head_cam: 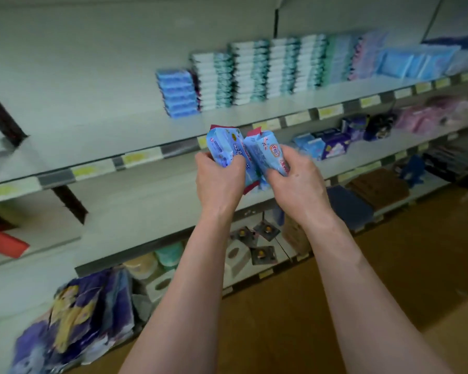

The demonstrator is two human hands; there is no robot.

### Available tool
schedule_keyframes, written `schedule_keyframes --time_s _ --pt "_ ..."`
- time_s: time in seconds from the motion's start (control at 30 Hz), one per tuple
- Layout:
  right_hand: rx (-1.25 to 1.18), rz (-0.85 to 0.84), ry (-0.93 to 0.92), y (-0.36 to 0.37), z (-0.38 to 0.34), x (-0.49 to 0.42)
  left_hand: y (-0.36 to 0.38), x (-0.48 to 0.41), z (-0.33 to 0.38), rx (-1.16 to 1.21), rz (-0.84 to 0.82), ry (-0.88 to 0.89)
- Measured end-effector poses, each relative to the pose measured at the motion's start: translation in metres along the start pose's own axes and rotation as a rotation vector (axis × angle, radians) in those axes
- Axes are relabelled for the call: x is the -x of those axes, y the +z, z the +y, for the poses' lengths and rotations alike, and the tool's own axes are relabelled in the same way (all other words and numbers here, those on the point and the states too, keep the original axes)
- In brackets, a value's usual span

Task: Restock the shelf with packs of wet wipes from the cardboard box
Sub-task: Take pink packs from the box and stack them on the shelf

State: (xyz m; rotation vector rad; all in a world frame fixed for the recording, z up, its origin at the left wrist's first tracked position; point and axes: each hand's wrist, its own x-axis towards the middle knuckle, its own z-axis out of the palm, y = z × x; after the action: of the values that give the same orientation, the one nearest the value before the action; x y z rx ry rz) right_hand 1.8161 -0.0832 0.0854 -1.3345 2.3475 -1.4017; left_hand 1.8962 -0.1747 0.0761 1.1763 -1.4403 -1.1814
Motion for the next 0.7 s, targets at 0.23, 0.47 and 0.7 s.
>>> schedule_keyframes --time_s 0.23,0.47,0.7 --pt "-0.023 -0.078 -0.103 0.06 -0.039 -0.051 -0.041 -0.057 0.003 0.052 0.102 -0.01" --pt "-0.113 -0.193 -0.232 0.106 -0.056 -0.121 -0.048 -0.119 0.009 0.108 0.145 0.027" --pt "-0.133 -0.337 -0.34 0.131 -0.062 -0.213 -0.018 -0.179 0.023 0.377 0.271 -0.012"
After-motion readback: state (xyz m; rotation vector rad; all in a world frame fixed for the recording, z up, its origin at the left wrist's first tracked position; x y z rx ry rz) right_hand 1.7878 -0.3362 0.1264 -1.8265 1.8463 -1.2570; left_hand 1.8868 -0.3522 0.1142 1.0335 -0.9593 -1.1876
